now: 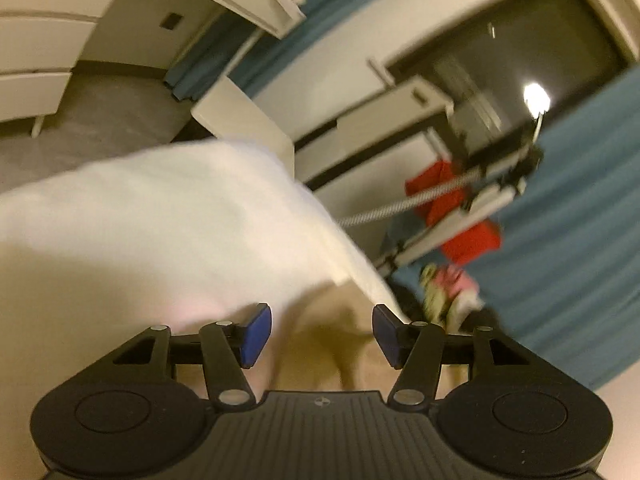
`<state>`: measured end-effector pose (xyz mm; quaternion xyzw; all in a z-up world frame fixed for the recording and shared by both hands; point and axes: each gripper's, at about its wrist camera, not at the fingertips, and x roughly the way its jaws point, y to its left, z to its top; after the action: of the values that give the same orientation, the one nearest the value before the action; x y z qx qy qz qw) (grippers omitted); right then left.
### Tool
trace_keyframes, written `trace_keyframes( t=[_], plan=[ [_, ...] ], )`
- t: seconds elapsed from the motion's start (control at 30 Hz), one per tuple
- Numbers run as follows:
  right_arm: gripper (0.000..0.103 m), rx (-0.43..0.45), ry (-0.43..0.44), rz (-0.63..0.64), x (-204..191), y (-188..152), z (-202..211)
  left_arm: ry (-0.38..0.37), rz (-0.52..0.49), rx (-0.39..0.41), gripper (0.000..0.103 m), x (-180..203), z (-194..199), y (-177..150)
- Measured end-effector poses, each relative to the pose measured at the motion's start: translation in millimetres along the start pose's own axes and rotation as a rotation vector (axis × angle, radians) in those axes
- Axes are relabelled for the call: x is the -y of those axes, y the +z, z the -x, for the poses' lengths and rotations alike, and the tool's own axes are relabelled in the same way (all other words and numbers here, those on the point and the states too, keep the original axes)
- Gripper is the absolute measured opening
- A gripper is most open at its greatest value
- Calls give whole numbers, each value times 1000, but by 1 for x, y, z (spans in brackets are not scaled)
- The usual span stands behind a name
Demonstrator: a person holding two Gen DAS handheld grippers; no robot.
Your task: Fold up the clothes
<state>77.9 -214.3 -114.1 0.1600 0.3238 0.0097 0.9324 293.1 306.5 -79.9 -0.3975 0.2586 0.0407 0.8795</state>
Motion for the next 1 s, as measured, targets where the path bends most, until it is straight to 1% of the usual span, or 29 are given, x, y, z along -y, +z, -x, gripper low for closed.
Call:
trace_keyframes(
  t=[0.03,0.07,0.1,0.13,0.17,0.2,0.3,0.33,0.37,0.4,0.43,0.47,0.53,0.63,0.7,0.8,0.87,0.93,1.0],
  plan=[
    [79,0,0,1,0,0,0,23,-34,-2,54,8,-8,-1],
    [79,0,-2,6,-1,0,-1,46,-68,-5,38,15,-16,-2],
    [79,1,-4,11,-2,-1,-1,70,-102,-7,25,23,-25,-2],
    [79,3,-6,17,-3,-1,-1,79,-133,-24,5,32,-33,-1],
    [79,5,-8,23,-4,-1,-2,110,-207,-21,3,46,-39,3],
    [79,6,-10,29,-4,-1,-3,144,-287,-15,3,61,-44,7],
    [79,11,-18,47,-6,-1,-8,270,-462,74,3,92,-48,16],
    [79,12,-17,49,-5,0,-9,306,-466,70,3,94,-50,20],
    [79,14,-16,49,-4,0,-10,342,-464,60,6,95,-53,23],
    [79,15,-15,47,-3,0,-11,354,-457,50,9,92,-53,24],
    [79,15,-13,44,-2,1,-11,353,-442,47,19,86,-49,24],
    [79,15,-9,39,-1,1,-11,350,-427,45,34,80,-43,25],
    [79,16,-2,28,1,2,-11,317,-382,37,45,65,-24,23],
    [79,17,2,15,2,2,-9,226,-222,14,47,40,6,16],
    [78,17,0,11,1,2,-8,165,-100,4,47,16,35,10],
    [78,16,0,8,2,2,-5,109,60,-32,45,-8,63,-12],
    [76,13,3,1,4,1,-1,128,110,-95,33,-14,67,-22],
    [76,9,7,-9,6,-1,4,115,157,-122,33,-18,71,-27],
    [76,4,10,-15,6,-2,7,111,184,-128,37,-17,66,-35]
  ],
)
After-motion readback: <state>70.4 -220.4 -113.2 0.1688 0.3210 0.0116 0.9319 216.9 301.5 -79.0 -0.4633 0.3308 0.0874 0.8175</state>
